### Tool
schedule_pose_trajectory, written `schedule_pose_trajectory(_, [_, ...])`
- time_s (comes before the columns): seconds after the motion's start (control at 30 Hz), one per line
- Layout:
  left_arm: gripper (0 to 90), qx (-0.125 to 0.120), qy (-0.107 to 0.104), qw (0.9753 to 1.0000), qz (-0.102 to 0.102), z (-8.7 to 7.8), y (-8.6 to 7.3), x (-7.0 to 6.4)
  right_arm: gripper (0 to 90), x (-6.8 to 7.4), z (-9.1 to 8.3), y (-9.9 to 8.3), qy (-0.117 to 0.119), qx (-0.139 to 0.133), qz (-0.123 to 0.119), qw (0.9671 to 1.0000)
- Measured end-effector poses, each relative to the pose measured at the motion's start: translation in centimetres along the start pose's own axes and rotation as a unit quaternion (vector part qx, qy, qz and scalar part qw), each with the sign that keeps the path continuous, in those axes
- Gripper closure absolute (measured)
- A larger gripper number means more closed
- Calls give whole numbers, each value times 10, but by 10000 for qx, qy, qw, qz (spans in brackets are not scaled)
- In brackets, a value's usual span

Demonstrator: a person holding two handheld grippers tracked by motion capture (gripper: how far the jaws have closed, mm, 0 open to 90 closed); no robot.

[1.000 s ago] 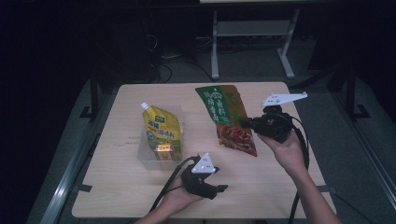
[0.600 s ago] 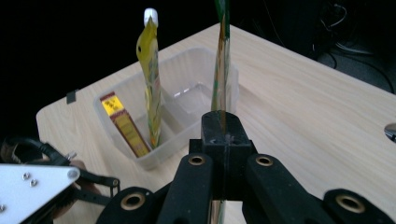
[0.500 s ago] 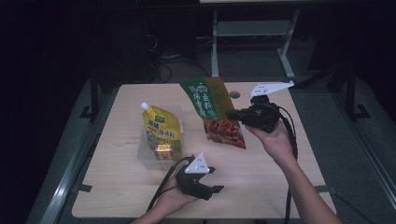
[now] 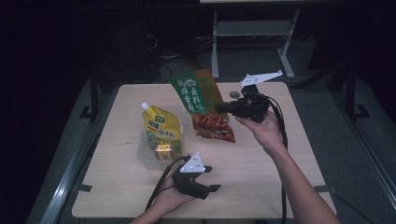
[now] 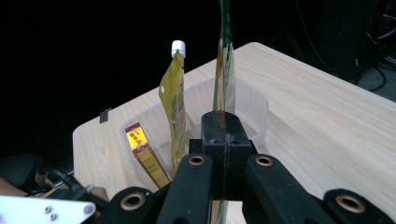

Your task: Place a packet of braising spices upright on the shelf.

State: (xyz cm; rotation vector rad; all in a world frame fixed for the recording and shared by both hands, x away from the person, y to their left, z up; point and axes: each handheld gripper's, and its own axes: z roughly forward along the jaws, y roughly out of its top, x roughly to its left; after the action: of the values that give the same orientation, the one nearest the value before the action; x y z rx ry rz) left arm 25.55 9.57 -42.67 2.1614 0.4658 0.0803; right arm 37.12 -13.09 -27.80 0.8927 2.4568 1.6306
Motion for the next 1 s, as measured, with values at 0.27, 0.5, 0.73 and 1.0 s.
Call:
schedule_pose_trajectory(0.27, [325, -112, -88, 9999, 15, -2, -2, -2, 900, -6, 20, 16, 181, 69, -130, 9997])
schedule_pose_trajectory(0.5, [325, -154, -183, 9997, -19, -3, -3, -3, 900, -10, 38, 30, 344, 7, -215, 9992])
schedule_pose_trajectory(0.73, [324, -177, -276, 9995, 44, -4, -1, -4, 900, -9, 64, 44, 459, 34, -291, 9985])
schedule_pose_trajectory(1.0, [325, -112, -317, 9993, 182, -5, -1, -8, 900, -14, 106, 51, 541, 127, -298, 9980])
